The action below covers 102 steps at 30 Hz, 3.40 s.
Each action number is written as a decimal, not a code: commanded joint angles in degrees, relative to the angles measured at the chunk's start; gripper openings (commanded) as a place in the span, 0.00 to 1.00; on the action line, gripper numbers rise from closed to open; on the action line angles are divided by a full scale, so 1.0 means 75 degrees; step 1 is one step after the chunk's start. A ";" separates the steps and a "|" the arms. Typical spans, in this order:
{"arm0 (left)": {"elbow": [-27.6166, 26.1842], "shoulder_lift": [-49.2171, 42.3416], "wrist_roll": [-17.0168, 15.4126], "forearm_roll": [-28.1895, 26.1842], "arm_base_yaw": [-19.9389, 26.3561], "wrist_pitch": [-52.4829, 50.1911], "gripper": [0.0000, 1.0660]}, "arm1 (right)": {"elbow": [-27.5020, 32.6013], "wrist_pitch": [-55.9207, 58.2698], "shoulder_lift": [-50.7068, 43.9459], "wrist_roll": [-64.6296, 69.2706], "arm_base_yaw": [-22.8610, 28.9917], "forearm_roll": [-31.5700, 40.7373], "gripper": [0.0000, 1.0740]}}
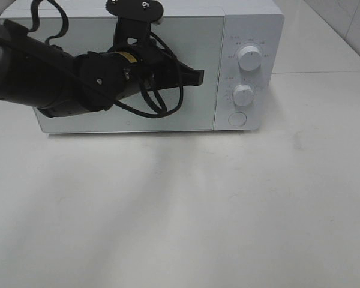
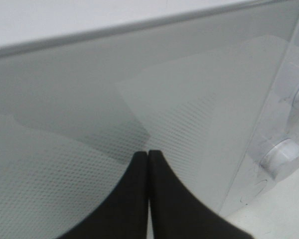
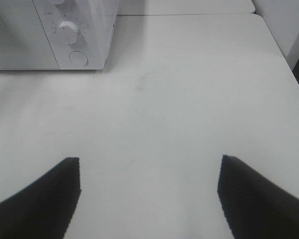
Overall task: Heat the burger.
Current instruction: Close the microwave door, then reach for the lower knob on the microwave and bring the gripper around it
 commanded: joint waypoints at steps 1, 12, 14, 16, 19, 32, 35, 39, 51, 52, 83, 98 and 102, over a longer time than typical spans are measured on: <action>0.0451 -0.0527 0.0015 -0.0130 -0.0084 0.0176 0.00 | 0.0015 0.0008 -0.0222 0.0053 -0.0053 -0.0031 0.71; 0.0749 -0.1215 0.0000 -0.0115 -0.0084 0.3453 0.94 | 0.0015 0.0008 -0.0222 0.0053 -0.0053 -0.0031 0.71; 0.0749 -0.1314 0.0000 -0.0015 -0.0084 0.4118 0.93 | 0.0015 0.0008 -0.0222 0.0053 -0.0053 -0.0031 0.71; 0.0749 -0.1490 0.0000 0.0443 -0.0084 0.5111 0.92 | 0.0015 0.0008 -0.0222 0.0053 -0.0053 -0.0031 0.71; 0.0749 -0.1620 0.0000 0.0764 -0.0084 0.5722 0.92 | 0.0015 0.0008 -0.0222 0.0053 -0.0053 -0.0031 0.71; 0.0749 -0.2781 -0.0626 0.1192 0.0321 0.9305 0.92 | 0.0015 0.0008 -0.0222 0.0053 -0.0053 -0.0031 0.71; 0.0749 -0.3018 -0.0703 0.1222 0.0772 0.9878 0.92 | 0.0015 0.0008 -0.0222 0.0053 -0.0053 -0.0031 0.71; 0.0749 -0.3262 -0.0703 0.1306 0.1360 1.0351 0.92 | 0.0015 0.0008 -0.0222 0.0053 -0.0053 -0.0031 0.71; 0.0749 -0.4629 -0.1001 0.1986 0.4018 1.1803 0.92 | 0.0015 0.0008 -0.0222 0.0053 -0.0053 -0.0031 0.71; 0.0749 -0.4629 -0.1001 0.1986 0.4018 1.1803 0.92 | 0.0015 0.0008 -0.0222 0.0053 -0.0053 -0.0031 0.71; 0.3919 -0.9534 -0.1245 0.2796 0.6058 1.1375 0.92 | 0.0015 0.0008 -0.0222 0.0053 -0.0053 -0.0031 0.71; 0.4584 -1.3086 -0.1245 0.3079 0.6058 1.1467 0.92 | 0.0015 0.0008 -0.0222 0.0053 -0.0053 -0.0031 0.71; 0.4706 -1.3583 -0.1253 0.3002 0.6058 1.1665 0.92 | 0.0015 0.0008 -0.0222 0.0053 -0.0053 -0.0031 0.71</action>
